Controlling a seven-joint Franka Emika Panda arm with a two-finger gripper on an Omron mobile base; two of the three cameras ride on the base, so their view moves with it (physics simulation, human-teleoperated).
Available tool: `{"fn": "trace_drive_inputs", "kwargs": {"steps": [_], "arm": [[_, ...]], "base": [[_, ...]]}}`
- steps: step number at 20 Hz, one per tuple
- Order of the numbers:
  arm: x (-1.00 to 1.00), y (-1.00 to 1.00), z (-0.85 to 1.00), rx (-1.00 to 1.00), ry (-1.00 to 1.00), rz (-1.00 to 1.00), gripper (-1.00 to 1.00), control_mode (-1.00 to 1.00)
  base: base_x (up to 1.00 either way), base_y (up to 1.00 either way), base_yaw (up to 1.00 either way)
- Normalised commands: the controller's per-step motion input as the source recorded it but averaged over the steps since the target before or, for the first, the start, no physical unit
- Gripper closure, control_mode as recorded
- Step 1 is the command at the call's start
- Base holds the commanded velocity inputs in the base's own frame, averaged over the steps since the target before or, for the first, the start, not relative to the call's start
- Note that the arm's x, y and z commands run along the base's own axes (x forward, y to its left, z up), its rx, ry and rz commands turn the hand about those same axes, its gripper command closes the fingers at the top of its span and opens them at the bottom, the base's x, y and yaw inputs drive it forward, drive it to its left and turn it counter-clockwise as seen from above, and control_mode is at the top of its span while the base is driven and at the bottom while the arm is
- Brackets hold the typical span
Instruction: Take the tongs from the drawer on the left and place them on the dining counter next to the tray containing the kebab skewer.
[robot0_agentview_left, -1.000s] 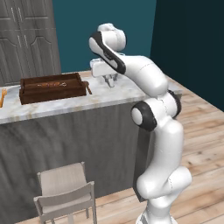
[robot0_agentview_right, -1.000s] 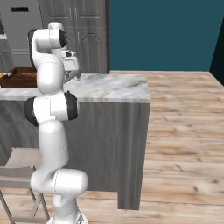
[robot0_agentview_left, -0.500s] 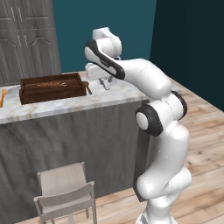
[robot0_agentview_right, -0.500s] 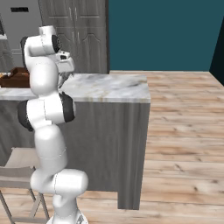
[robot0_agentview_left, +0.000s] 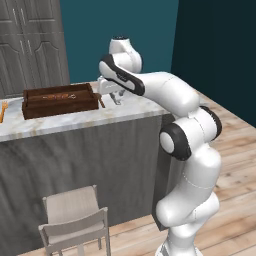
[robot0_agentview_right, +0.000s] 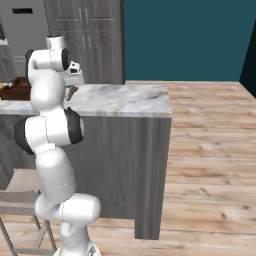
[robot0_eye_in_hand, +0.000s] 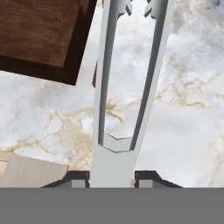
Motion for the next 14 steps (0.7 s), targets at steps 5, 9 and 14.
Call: {"fn": "trace_drive_inputs", "kwargs": {"steps": [5, 9, 14], "arm": [[0.38, 0.00, 0.00, 0.02, 0.03, 0.04, 1.00, -1.00], [0.34, 0.00, 0.00, -0.04, 0.14, 0.00, 1.00, -1.00], [0.28, 0.03, -0.03, -0.06, 0.17, -0.04, 1.00, -1.00]], "base": [[0.00, 0.00, 0.00], [0.00, 0.00, 0.00], [0.00, 0.00, 0.00]]}}
